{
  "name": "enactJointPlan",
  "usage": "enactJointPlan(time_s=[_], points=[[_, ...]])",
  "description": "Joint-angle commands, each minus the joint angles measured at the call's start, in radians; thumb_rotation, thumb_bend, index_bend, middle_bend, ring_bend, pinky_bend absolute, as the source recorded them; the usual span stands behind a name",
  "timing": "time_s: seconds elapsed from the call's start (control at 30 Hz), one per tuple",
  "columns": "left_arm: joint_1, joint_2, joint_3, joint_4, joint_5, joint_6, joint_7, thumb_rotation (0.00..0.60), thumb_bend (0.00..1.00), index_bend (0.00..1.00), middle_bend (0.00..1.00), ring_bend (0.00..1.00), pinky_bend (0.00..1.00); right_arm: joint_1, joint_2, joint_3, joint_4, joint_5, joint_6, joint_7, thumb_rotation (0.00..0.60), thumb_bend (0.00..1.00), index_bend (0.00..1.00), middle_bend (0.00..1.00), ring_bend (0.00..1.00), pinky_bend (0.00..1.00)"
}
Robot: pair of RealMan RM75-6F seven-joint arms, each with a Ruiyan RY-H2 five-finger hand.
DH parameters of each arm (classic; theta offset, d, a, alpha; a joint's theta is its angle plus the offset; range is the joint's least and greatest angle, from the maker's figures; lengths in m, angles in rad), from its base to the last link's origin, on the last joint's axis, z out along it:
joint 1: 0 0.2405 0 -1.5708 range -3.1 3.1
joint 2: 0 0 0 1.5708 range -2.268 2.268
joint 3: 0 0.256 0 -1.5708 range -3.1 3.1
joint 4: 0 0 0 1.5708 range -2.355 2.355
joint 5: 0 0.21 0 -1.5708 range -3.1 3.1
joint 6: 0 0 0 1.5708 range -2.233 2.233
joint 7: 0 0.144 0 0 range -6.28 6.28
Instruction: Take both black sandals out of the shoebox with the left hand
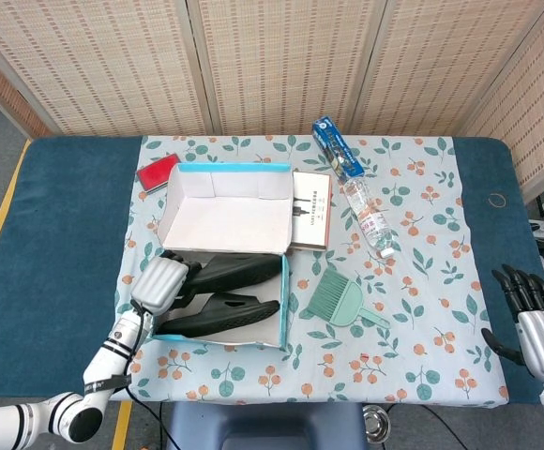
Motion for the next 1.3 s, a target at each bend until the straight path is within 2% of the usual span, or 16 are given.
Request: enactJointPlan(time_s=[0.03,0.27,0.33,0.43,0.5,0.6,0.7,0.87,0.97,1.07,1.23,1.27,1.3], points=[[0.047,-0.015,0.038,0.037,0.152,0.121,-0.013,0.6,0.76,0.81,0.76,0.47,0.35,-0.001,0.001,0.0,-0.001,0.0,0.001,0.001,0.6,0.19,0.0,0.0,0.0,0.0],[0.101,0.071,0.046,-0.054,0.241,0.207,-0.045,0.6,0.76,0.81,0.77,0.49,0.36,0.0,-0.001,-0.002,-0.003,-0.004,0.0,-0.008,0.6,0.19,0.0,0.0,0.0,0.0],[0.12,0.092,0.041,-0.052,0.259,0.245,-0.02,0.6,0.76,0.81,0.77,0.49,0.36,-0.001,-0.001,-0.004,-0.004,-0.007,0.0,-0.011,0.6,0.19,0.0,0.0,0.0,0.0],[0.16,0.118,0.017,0.014,0.276,0.335,0.024,0.6,0.76,0.81,0.77,0.49,0.37,-0.003,0.001,-0.006,-0.006,-0.013,0.004,-0.009,0.6,0.19,0.0,0.0,0.0,0.0],[0.188,0.124,-0.015,0.11,0.254,0.392,0.033,0.6,0.76,0.81,0.77,0.49,0.37,-0.005,0.003,-0.007,-0.007,-0.017,0.01,-0.006,0.6,0.19,0.0,0.0,0.0,0.0],[0.222,0.105,-0.066,0.3,0.164,0.408,-0.032,0.6,0.76,0.81,0.76,0.49,0.37,-0.009,0.005,-0.008,-0.007,-0.023,0.019,-0.003,0.6,0.19,0.0,0.0,0.0,0.0],[0.236,0.052,-0.095,0.502,0.052,0.33,-0.108,0.6,0.76,0.8,0.75,0.49,0.37,-0.012,0.004,-0.012,-0.01,-0.036,0.029,-0.006,0.6,0.19,0.0,0.0,0.0,0.0],[0.228,-0.09,-0.081,0.832,0.003,0.203,-0.185,0.6,0.74,0.79,0.73,0.49,0.35,-0.013,0.0,-0.023,-0.018,-0.057,0.031,-0.023,0.6,0.19,0.0,0.0,0.0,0.0],[0.222,-0.155,-0.061,0.948,0.015,0.155,-0.223,0.6,0.7,0.74,0.68,0.47,0.34,-0.014,0.004,-0.028,-0.023,-0.063,0.029,-0.022,0.6,0.19,0.0,0.0,0.0,0.0],[0.219,-0.215,-0.051,1.031,0.03,0.136,-0.259,0.6,0.63,0.6,0.58,0.42,0.33,-0.014,0.004,-0.027,-0.024,-0.061,0.028,-0.026,0.6,0.19,0.0,0.0,0.0,0.0],[0.219,-0.296,-0.046,1.145,0.034,0.099,-0.275,0.6,0.62,0.5,0.53,0.39,0.33,-0.014,0.011,-0.035,-0.03,-0.061,0.016,-0.023,0.6,0.19,0.0,0.0,0.0,0.0],[0.221,-0.307,-0.047,1.161,0.033,0.094,-0.274,0.6,0.61,0.47,0.5,0.37,0.33,-0.014,0.014,-0.036,-0.032,-0.063,0.015,-0.02,0.6,0.19,0.0,0.0,0.0,0.0],[0.227,-0.32,-0.048,1.171,0.026,0.072,-0.277,0.6,0.59,0.36,0.42,0.32,0.32,-0.014,0.016,-0.038,-0.033,-0.066,0.017,-0.016,0.6,0.19,0.0,0.0,0.0,0.0]])
